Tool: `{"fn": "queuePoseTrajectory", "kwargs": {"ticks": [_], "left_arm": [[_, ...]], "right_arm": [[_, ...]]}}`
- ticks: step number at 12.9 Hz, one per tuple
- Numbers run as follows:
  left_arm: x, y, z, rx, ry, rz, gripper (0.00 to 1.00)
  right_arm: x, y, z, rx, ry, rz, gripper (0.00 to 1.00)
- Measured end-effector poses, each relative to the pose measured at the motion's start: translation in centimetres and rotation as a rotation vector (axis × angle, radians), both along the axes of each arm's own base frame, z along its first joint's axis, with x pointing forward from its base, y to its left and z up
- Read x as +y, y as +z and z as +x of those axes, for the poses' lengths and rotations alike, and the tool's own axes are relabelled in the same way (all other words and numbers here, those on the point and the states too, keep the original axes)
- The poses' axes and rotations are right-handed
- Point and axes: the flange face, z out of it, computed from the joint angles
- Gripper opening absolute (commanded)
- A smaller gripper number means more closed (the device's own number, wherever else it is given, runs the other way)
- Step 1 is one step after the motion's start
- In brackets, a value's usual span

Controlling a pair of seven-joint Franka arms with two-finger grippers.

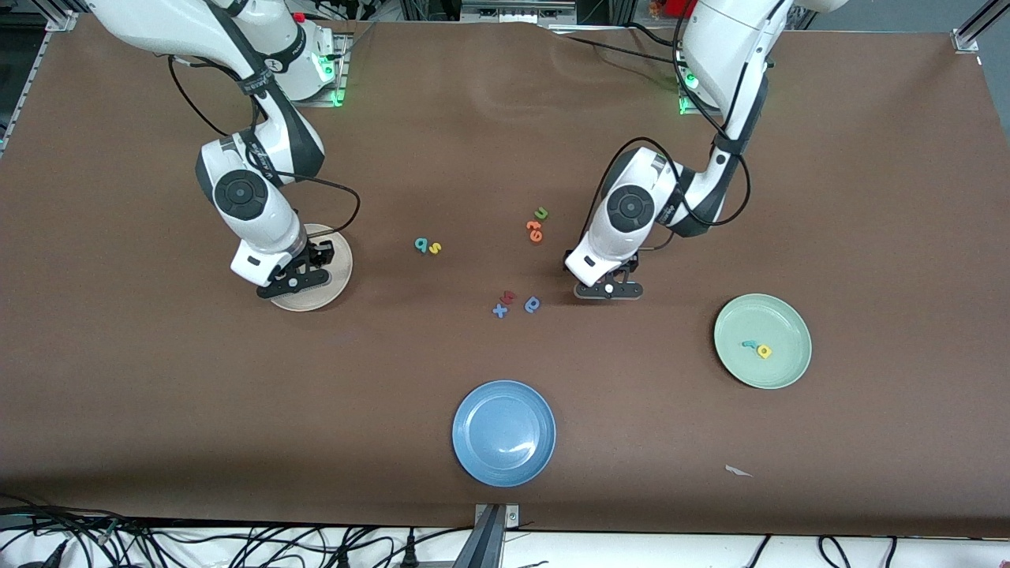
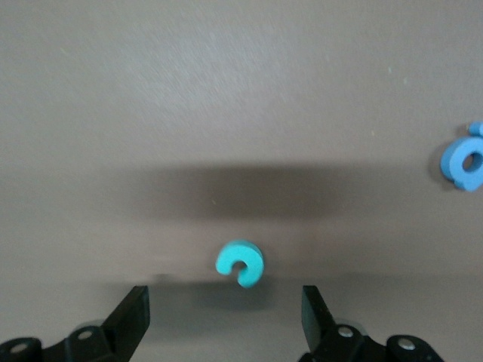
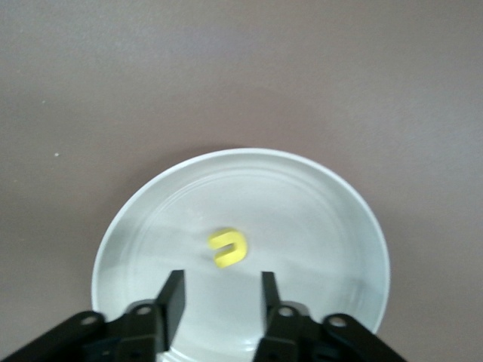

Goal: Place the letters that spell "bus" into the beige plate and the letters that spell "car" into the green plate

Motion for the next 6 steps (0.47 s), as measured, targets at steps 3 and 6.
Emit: {"fn": "queuePoseTrajectory", "kwargs": {"ticks": [3,6], "left_arm": [[-0.3,-0.3,-0.3,0.003,0.008,0.005,0.75],[-0.1,-0.4,-0.1,-0.002,0.014,0.005,0.67]], "right_arm": [[0.5,0.0,-0.2,0.002,-0.044,0.016,0.75],[5.3,0.2,-1.5,-0.023,-0.139,0.054,0.76]]}}
